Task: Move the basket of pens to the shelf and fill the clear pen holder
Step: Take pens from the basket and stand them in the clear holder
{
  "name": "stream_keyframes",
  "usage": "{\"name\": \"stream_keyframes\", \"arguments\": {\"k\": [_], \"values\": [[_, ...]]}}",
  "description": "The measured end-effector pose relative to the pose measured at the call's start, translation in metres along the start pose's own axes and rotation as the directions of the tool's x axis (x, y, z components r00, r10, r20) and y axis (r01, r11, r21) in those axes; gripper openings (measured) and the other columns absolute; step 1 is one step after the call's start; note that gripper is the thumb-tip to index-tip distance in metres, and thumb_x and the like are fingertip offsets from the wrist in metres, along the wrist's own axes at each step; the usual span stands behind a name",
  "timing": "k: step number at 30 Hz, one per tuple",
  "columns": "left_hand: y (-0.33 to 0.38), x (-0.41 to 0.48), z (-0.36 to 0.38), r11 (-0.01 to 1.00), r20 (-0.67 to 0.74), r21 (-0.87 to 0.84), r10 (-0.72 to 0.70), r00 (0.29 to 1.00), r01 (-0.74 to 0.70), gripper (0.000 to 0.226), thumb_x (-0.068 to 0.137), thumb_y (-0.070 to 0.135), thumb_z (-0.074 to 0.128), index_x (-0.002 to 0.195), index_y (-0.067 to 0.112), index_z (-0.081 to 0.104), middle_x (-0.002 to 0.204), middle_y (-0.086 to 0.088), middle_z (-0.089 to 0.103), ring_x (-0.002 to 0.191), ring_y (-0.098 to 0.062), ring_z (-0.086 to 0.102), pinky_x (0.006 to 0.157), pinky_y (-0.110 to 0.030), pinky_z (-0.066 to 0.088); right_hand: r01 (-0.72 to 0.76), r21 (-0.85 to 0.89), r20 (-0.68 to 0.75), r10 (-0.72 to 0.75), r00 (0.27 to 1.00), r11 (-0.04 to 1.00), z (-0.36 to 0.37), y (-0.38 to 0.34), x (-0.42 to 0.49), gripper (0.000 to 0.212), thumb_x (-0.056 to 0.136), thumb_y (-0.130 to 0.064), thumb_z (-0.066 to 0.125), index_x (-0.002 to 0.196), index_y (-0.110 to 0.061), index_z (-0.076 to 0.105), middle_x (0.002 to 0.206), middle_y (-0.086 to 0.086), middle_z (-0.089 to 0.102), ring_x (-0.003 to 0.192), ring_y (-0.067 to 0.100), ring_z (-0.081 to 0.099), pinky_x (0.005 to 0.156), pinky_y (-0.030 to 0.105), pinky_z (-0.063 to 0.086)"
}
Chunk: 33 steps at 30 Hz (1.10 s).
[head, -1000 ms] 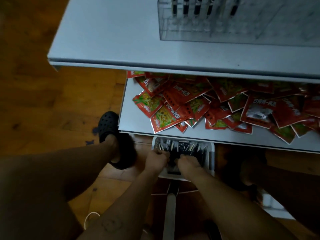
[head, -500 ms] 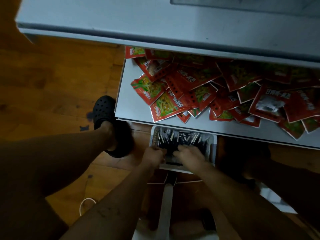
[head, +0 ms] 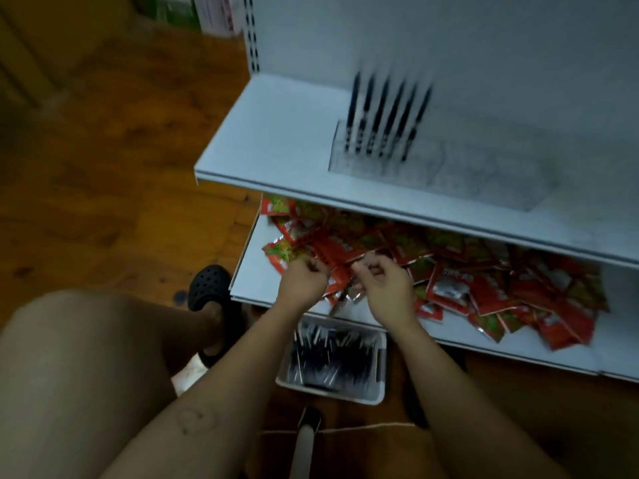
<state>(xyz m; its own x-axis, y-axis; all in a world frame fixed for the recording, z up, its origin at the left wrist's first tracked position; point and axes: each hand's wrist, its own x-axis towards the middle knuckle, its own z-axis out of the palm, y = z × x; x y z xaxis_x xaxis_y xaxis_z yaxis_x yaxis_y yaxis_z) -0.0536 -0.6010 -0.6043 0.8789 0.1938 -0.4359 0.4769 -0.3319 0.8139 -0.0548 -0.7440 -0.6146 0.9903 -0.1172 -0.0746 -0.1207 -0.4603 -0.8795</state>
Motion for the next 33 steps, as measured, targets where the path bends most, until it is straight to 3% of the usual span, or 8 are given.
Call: {"name": "stream_keyframes", "arguments": {"k": [3,9,12,16,19,25,30,33], "values": [[0.05,-0.018,-0.014,0.988,-0.02,-0.013,0.154,0.988,-0.154,0.012,0.092,0.023,0.058,0.095,0.013,0.064,0.086,0.001,0.065,0.081,-0.016,0.059,0.063,-0.024,0.04,0.148,0.017,-0.127,-0.145,0.981,0.989,-0.036,-0.045,0.002,0.015,0.088,-0.018,0.069,0.078,-0.023,0.059,0.073,-0.009,0.062,0.063,-0.005,0.058,0.062,0.011,0.045],[0.113,-0.042,-0.034,0.935,-0.03,0.065,0.352,0.936,-0.349,0.015,0.089,0.032,0.063,0.099,0.021,0.062,0.094,0.007,0.063,0.085,-0.011,0.059,0.062,-0.022,0.042,0.317,-0.026,-0.181,-0.316,0.931,0.948,-0.088,-0.112,0.002,0.022,0.085,-0.02,0.071,0.096,-0.031,0.056,0.079,-0.009,0.063,0.07,0.001,0.06,0.07,0.02,0.049],[0.131,-0.035,-0.042,0.884,-0.036,0.18,0.444,0.896,-0.431,0.027,0.089,0.035,0.062,0.11,0.019,0.058,0.11,0.002,0.061,0.096,-0.019,0.06,0.075,-0.029,0.047,0.398,-0.066,-0.242,-0.402,0.883,0.915,-0.112,-0.137,0.009,0.046,0.086,-0.02,0.071,0.124,-0.033,0.049,0.08,-0.005,0.06,0.072,0.006,0.06,0.07,0.014,0.049],[0.139,-0.009,-0.049,0.78,-0.159,0.4,0.576,0.802,-0.481,0.057,0.088,0.038,0.064,0.133,0.012,0.043,0.132,-0.009,0.046,0.118,-0.026,0.05,0.096,-0.039,0.044,0.511,-0.113,-0.447,-0.503,0.74,0.852,-0.138,-0.161,0.037,0.033,0.085,-0.019,0.072,0.116,-0.021,0.059,0.079,-0.016,0.057,0.069,-0.004,0.058,0.067,0.006,0.046],[0.147,0.01,-0.049,0.814,-0.224,0.41,0.527,0.82,-0.412,0.075,0.086,0.045,0.066,0.142,0.009,0.033,0.142,-0.012,0.036,0.132,-0.029,0.036,0.103,-0.041,0.037,0.55,-0.12,-0.543,-0.518,0.66,0.827,-0.145,-0.17,0.062,0.028,0.086,-0.019,0.071,0.111,-0.018,0.06,0.079,-0.02,0.057,0.07,-0.007,0.058,0.068,0.007,0.047],[0.162,0.042,-0.046,0.854,-0.154,0.382,0.434,0.887,-0.352,0.09,0.076,0.06,0.068,0.143,0.011,0.034,0.145,-0.01,0.036,0.134,-0.028,0.034,0.106,-0.044,0.036,0.58,-0.16,-0.506,-0.571,0.646,0.799,-0.129,-0.166,0.1,0.025,0.089,-0.018,0.067,0.112,-0.013,0.061,0.08,-0.024,0.054,0.069,-0.012,0.057,0.066,0.004,0.044],[0.158,0.072,-0.039,0.885,-0.074,0.338,0.363,0.929,-0.32,0.102,0.049,0.095,0.053,0.119,0.021,0.06,0.12,0.001,0.06,0.11,-0.019,0.057,0.092,-0.043,0.051,0.592,-0.18,-0.477,-0.595,0.646,0.786,-0.119,-0.16,0.116,0.023,0.09,-0.018,0.066,0.113,-0.014,0.06,0.083,-0.015,0.058,0.07,-0.009,0.056,0.069,0.005,0.045],[0.152,0.084,-0.04,0.899,-0.018,0.306,0.336,0.942,-0.315,0.104,0.041,0.098,0.052,0.114,0.025,0.063,0.112,0.006,0.065,0.1,-0.017,0.063,0.085,-0.042,0.054,0.589,-0.208,-0.475,-0.607,0.637,0.781,-0.118,-0.156,0.116,0.024,0.091,-0.016,0.064,0.114,-0.012,0.06,0.09,-0.007,0.06,0.075,0.0,0.057,0.07,0.002,0.043]]}}
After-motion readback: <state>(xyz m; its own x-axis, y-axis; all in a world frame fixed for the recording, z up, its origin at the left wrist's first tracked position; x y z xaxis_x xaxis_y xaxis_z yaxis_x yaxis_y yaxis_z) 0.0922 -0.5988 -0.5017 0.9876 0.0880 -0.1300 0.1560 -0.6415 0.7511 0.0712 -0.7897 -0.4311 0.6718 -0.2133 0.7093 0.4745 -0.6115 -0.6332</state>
